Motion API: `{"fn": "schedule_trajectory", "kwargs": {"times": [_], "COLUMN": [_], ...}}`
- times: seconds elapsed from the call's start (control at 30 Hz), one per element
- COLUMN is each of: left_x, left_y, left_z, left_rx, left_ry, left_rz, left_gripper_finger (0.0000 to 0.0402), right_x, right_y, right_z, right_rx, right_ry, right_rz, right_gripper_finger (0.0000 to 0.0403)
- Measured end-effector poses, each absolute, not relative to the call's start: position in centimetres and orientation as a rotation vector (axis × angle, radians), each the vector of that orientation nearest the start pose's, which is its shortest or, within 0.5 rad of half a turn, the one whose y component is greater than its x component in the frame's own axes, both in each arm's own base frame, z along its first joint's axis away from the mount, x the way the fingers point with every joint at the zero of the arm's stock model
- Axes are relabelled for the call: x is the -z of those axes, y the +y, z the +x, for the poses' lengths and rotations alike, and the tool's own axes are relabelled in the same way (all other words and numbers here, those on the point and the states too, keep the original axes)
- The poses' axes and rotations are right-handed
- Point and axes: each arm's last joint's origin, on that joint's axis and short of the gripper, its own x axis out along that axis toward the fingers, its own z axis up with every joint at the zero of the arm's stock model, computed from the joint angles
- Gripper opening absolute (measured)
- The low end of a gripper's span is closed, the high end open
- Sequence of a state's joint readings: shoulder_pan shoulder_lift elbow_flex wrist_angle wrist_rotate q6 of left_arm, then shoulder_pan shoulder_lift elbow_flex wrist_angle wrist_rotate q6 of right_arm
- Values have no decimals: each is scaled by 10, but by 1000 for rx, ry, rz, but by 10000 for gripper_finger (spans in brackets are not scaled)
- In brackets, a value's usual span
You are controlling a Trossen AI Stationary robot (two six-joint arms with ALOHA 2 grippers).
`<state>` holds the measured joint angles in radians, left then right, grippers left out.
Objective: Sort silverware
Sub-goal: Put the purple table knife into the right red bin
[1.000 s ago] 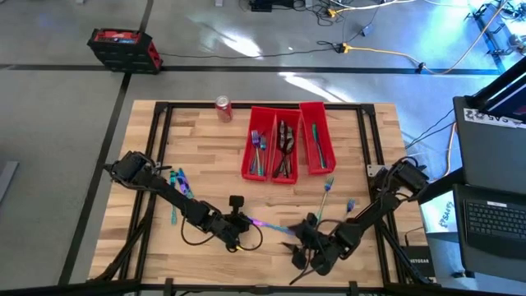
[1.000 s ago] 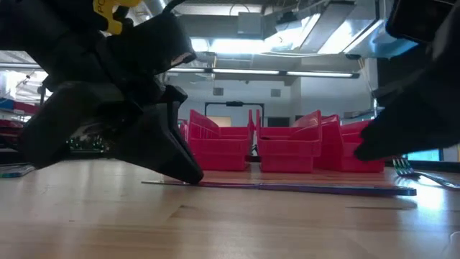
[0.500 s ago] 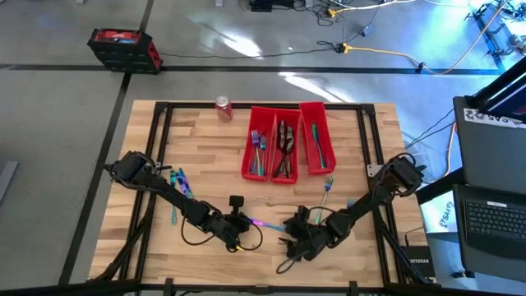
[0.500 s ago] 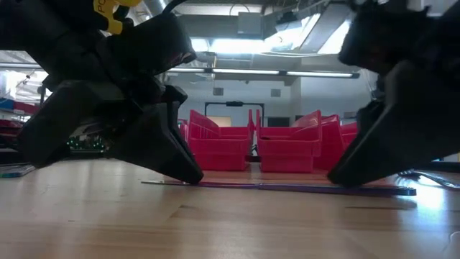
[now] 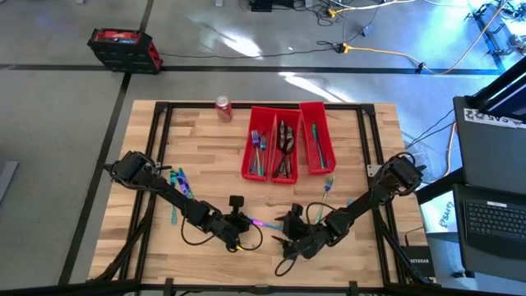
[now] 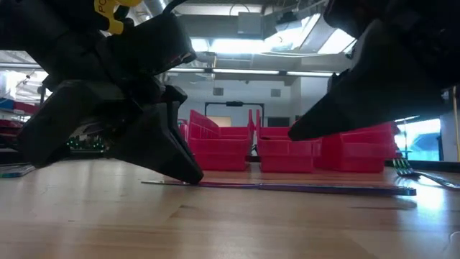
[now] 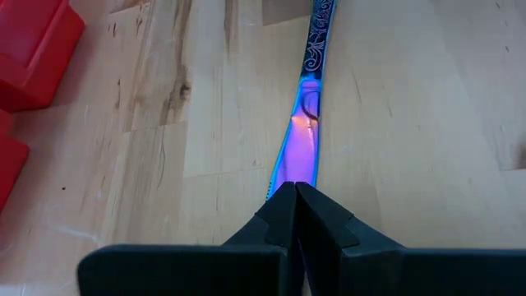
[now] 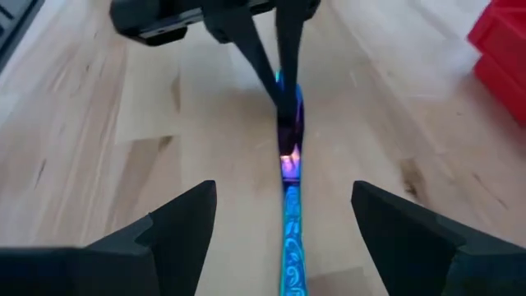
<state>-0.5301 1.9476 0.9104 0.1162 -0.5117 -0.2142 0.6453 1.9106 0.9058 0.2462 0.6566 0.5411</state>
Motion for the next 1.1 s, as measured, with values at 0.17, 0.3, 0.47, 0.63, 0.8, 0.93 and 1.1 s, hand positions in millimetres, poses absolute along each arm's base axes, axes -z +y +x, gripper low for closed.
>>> {"fn": "schedule_trajectory", "kwargs": {"times": [0.17,0.3,0.47,0.63,0.8,0.93,1.1], "left_x": [-95,-94,-94,-94,-94,-94,-95], "left_y": [-165,-165,-164,-164,-164,-164,-164], "left_z": [309,309,309,309,309,309,309], "left_rx": [-68,-68,-71,-74,-74,-78,-78], "left_ry": [791,791,791,791,791,789,788], "left_rz": [256,256,250,244,245,247,252], "left_gripper_finger": [0,0,0,0,0,0,0], "right_x": [-116,-106,-97,-94,-89,-80,-65], "right_y": [200,191,182,183,182,181,184], "right_z": [296,285,273,271,269,268,270], "right_rx": [176,202,216,148,122,121,92], "right_ry": [520,431,375,420,485,509,517], "right_rz": [129,223,268,210,117,84,91], "right_gripper_finger": [269,269,269,269,269,269,269]}}
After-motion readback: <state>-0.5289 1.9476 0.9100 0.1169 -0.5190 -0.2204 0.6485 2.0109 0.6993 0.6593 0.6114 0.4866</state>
